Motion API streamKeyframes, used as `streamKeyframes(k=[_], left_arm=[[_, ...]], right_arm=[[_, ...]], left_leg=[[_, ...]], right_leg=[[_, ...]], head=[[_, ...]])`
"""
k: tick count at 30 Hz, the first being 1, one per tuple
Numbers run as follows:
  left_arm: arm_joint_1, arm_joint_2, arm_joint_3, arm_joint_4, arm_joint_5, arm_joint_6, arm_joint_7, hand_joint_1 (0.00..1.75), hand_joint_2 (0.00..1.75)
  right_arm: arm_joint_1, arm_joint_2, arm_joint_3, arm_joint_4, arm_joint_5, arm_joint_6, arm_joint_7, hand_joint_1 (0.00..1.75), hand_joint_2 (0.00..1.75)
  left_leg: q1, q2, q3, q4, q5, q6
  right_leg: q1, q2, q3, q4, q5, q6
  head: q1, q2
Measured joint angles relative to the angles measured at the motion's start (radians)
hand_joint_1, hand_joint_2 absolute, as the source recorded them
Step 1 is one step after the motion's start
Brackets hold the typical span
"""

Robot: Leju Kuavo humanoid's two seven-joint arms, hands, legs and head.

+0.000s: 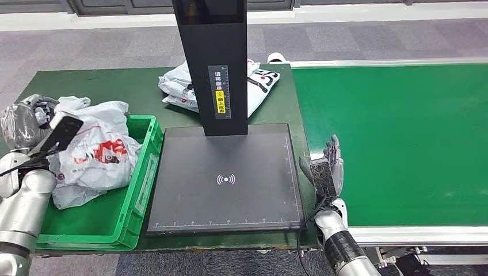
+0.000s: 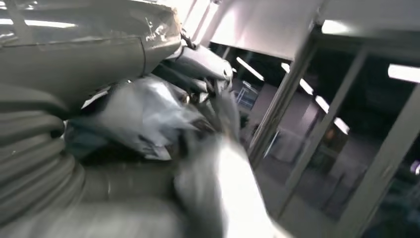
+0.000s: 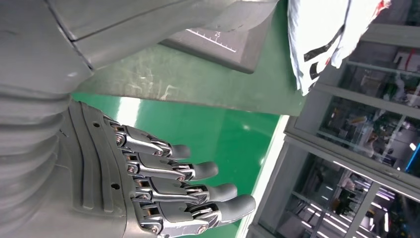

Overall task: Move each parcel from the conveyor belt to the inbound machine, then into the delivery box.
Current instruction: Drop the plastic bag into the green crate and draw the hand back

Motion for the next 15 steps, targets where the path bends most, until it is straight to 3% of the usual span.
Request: streamKeyframes(k=[2,8,15], left_arm=[[-0.007,0.002,-0.008,0.029,-0.024,-0.013,0.015,0.0,1.75],[-0.078,0.042,-0.086,0.292,-0.214,-0.07,0.217,0.0,1.75],[-0.1,0.072,-0.087,0.364,-0.337,0.011,0.275,0.0,1.75]], right_arm=[[0.0,0.0,-0.002,0.0,0.004,0.002,0.002,0.0,1.75],[-0.025,0.0,-0.012,0.005,0.033,0.021,0.027,0.0,1.75],[-0.036,0.0,-0.012,0.006,0.086,0.016,0.075,0.0,1.75]], left_leg=[[0.0,0.0,0.0,0.0,0.0,0.0],[0.0,0.0,0.0,0.0,0.0,0.0],[0.0,0.001,0.0,0.0,0.0,-0.001]], right_leg=[[0.0,0.0,0.0,0.0,0.0,0.0],[0.001,0.0,0.0,0.0,0.001,-0.001],[0.001,0.0,0.0,0.0,0.001,-0.001]], head=[[0.0,0.0],[0.0,0.0],[0.0,0.0]])
